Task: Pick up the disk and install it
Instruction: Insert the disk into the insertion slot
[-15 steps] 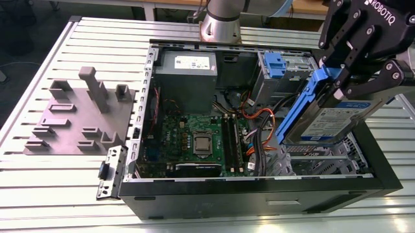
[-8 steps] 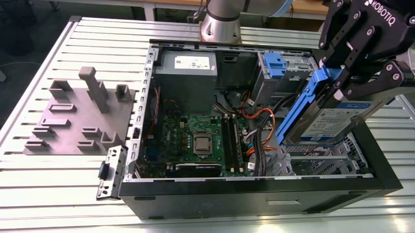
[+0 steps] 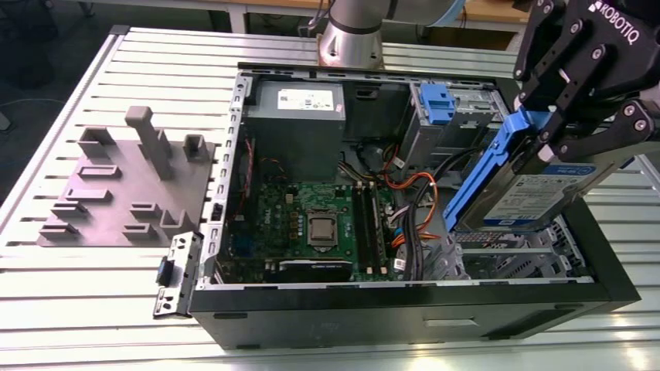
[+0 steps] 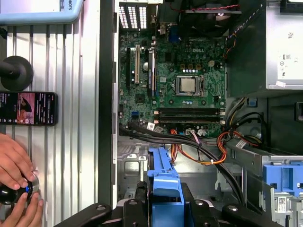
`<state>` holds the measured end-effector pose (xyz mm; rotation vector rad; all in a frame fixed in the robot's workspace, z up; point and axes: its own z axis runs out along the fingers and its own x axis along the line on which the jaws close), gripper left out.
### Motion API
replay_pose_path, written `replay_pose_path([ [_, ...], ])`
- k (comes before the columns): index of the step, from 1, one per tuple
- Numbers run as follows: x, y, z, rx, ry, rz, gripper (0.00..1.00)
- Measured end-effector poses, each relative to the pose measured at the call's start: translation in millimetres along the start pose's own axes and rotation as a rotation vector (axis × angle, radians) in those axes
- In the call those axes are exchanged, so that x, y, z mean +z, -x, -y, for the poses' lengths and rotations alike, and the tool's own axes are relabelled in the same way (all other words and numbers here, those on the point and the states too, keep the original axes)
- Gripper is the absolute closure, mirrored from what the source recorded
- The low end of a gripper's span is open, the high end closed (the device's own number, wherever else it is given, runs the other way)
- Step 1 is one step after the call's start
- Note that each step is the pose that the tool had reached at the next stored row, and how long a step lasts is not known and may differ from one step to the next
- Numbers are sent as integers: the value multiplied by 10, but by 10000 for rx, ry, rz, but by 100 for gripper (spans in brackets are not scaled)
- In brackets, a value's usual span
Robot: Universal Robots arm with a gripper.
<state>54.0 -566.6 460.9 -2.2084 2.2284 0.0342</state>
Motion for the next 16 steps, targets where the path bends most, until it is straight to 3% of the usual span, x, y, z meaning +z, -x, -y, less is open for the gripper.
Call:
replay_pose_path([
  [13, 62, -14, 169, -14, 0, 0, 64],
  [16, 90, -22, 179, -23, 0, 0, 64],
])
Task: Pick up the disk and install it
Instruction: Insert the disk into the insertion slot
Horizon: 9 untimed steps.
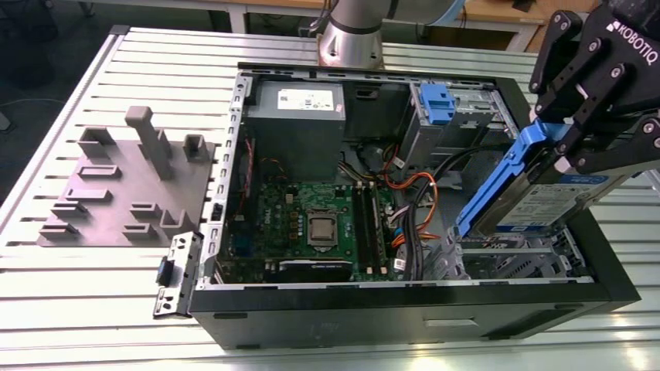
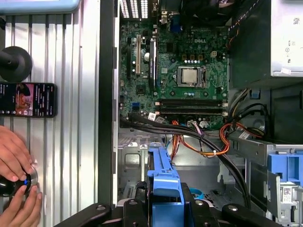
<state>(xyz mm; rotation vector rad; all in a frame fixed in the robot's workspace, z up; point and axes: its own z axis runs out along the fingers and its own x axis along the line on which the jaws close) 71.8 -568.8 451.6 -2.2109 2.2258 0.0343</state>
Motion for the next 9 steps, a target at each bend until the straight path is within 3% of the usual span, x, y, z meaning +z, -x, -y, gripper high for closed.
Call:
replay_pose_path([
  [9, 81, -6, 21, -16, 0, -1, 64],
])
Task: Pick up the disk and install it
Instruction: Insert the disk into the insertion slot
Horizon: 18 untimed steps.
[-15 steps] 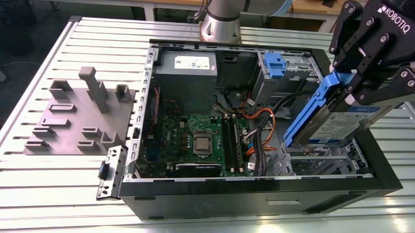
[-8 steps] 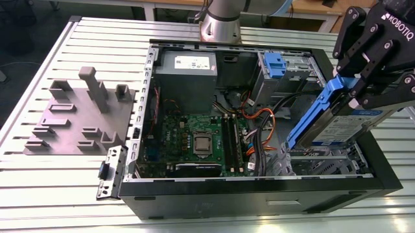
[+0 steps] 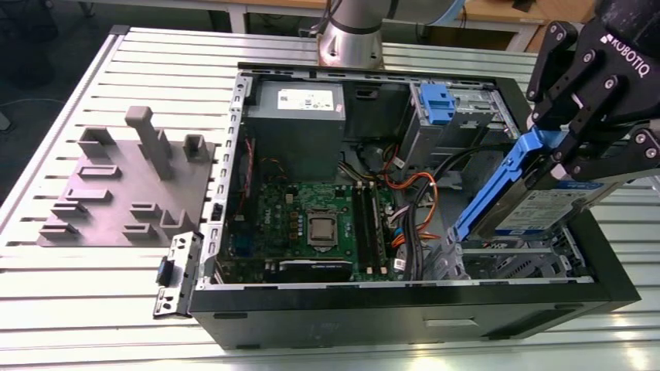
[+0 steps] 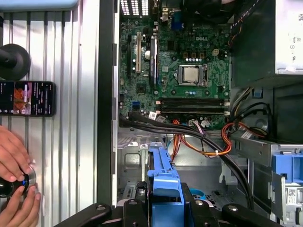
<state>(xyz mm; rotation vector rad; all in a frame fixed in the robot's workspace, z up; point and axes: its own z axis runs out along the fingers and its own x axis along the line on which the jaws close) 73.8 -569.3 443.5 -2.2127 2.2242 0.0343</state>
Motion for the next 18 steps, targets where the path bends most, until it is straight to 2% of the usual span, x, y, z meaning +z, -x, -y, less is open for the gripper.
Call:
replay_pose_path([
  [18, 109, -2, 32, 0, 0, -1, 64],
])
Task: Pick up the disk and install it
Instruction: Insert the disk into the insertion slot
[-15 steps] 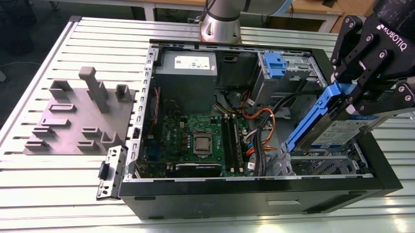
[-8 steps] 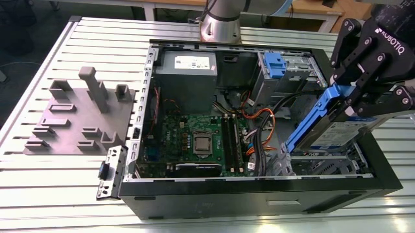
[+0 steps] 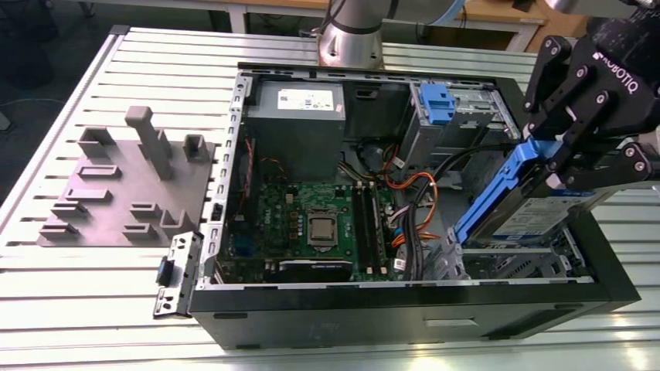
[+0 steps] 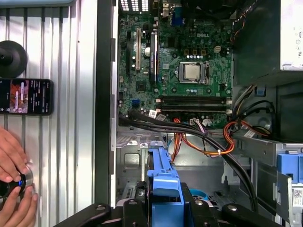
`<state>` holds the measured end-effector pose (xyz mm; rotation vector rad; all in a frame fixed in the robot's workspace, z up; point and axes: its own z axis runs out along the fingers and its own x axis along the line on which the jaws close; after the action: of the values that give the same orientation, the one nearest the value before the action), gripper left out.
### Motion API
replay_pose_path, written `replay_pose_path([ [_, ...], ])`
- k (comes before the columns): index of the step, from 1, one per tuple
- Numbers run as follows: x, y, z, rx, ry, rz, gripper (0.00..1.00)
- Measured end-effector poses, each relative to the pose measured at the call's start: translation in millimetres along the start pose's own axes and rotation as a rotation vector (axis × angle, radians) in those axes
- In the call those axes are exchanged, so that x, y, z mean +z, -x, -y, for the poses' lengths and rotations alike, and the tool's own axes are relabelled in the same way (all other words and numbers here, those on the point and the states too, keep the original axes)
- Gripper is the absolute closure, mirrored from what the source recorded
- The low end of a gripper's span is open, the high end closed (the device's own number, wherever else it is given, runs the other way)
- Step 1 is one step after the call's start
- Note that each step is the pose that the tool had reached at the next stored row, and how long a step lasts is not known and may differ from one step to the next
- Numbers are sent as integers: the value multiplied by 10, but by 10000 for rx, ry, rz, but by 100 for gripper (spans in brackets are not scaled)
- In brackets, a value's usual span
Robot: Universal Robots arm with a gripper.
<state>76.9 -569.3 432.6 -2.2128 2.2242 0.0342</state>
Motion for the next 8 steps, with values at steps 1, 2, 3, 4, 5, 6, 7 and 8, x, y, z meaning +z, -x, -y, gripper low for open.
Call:
replay_pose_path([
  [1, 7, 0, 1, 0, 0, 1, 64],
  [2, 13, -1, 2, 0, 0, 1, 64],
  [3, 21, -2, 3, 0, 0, 0, 64],
  [4, 29, -2, 4, 0, 0, 1, 64],
  [5, 38, -2, 4, 0, 0, 1, 64],
  [6, 47, -2, 5, 0, 0, 0, 64],
  [7, 56, -3, 5, 0, 0, 0, 64],
  [8, 64, -3, 5, 0, 0, 0, 64],
])
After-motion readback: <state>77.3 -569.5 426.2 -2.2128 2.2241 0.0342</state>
